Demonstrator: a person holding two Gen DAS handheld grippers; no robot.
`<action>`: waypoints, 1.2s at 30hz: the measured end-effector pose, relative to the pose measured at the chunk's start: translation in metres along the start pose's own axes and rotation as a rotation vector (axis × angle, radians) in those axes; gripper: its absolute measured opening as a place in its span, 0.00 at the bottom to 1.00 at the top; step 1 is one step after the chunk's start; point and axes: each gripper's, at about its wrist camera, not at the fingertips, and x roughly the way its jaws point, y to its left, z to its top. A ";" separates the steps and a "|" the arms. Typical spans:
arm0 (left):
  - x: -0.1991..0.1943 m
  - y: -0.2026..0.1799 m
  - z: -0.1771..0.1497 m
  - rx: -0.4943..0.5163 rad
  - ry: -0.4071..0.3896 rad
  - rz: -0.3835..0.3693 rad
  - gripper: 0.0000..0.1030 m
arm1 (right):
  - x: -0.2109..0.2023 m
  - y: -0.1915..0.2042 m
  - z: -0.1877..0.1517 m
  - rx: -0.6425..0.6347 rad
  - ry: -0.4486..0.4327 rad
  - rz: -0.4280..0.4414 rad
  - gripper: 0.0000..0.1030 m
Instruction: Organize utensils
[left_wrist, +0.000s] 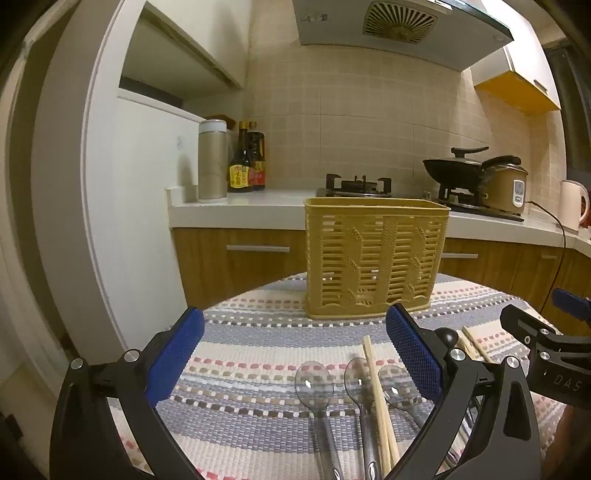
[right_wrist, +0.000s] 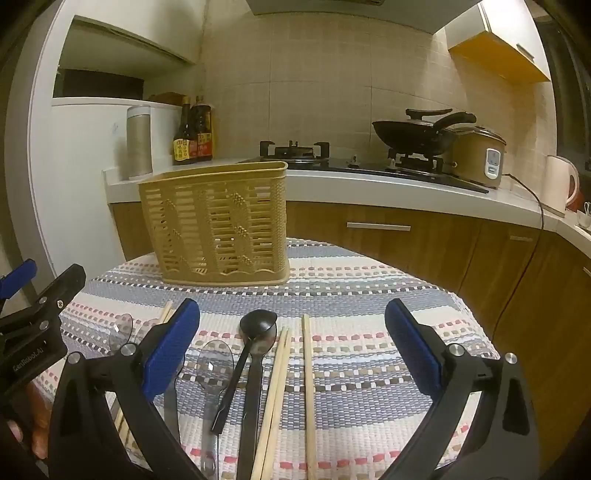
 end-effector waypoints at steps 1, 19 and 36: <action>0.001 0.001 0.000 -0.003 0.006 -0.002 0.93 | 0.000 0.000 0.000 0.001 0.001 0.001 0.93; 0.007 0.000 -0.001 -0.006 0.021 -0.007 0.93 | 0.001 -0.006 0.000 0.033 0.001 0.000 0.93; 0.007 -0.001 -0.002 -0.007 0.021 -0.006 0.93 | 0.001 -0.006 -0.001 0.031 0.003 0.001 0.93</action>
